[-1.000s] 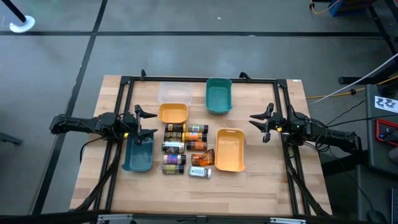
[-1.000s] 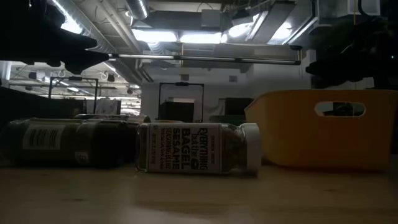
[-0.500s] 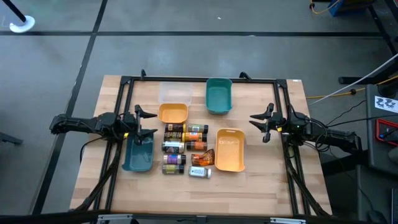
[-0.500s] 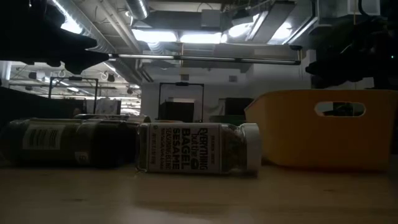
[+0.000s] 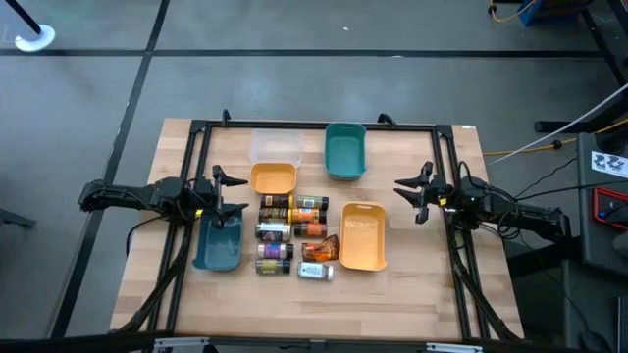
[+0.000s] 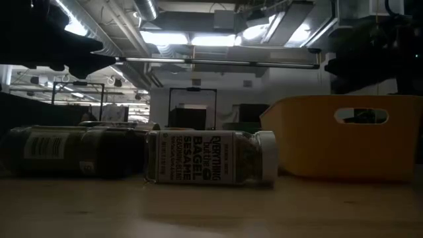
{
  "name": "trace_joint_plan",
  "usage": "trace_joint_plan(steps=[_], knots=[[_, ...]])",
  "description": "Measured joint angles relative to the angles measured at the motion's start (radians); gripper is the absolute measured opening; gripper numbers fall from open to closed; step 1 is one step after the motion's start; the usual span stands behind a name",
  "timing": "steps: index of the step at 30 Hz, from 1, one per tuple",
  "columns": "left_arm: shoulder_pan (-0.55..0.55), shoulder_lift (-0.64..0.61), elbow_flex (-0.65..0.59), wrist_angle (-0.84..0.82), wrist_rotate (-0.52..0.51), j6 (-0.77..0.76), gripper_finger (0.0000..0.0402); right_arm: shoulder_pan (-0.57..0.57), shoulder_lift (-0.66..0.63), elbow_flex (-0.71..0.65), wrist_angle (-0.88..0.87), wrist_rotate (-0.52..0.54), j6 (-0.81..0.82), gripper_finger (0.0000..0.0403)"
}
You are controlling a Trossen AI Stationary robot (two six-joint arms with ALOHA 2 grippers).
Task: Sort spices by type
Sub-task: Put the black seasoning bottle into the transparent bin
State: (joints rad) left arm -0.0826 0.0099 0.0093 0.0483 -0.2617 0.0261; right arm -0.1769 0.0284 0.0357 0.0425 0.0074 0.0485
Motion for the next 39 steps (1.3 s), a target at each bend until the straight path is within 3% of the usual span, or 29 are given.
trace_joint_plan(steps=[12,23,26,31,39], knots=[[0.0,0.0,0.0,0.0,0.0,0.0,0.032,0.0,0.0,0.0,0.179,0.0,0.082,0.0127],[0.0,0.0,0.0,0.0,0.0,-0.013,0.032,0.0,0.062,0.0,0.193,0.008,0.138,0.0251],[0.0,0.0,0.0,0.0,0.0,-0.111,0.032,0.0,0.094,0.0,0.222,0.008,0.138,0.0271],[0.0,0.0,0.0,0.0,-0.003,-0.278,0.032,0.0,0.18,0.02,0.322,-0.012,0.128,0.0275],[0.0,0.0,0.0,0.0,-0.004,-0.281,0.032,0.0,0.476,0.206,0.306,-0.019,0.028,0.0265]])
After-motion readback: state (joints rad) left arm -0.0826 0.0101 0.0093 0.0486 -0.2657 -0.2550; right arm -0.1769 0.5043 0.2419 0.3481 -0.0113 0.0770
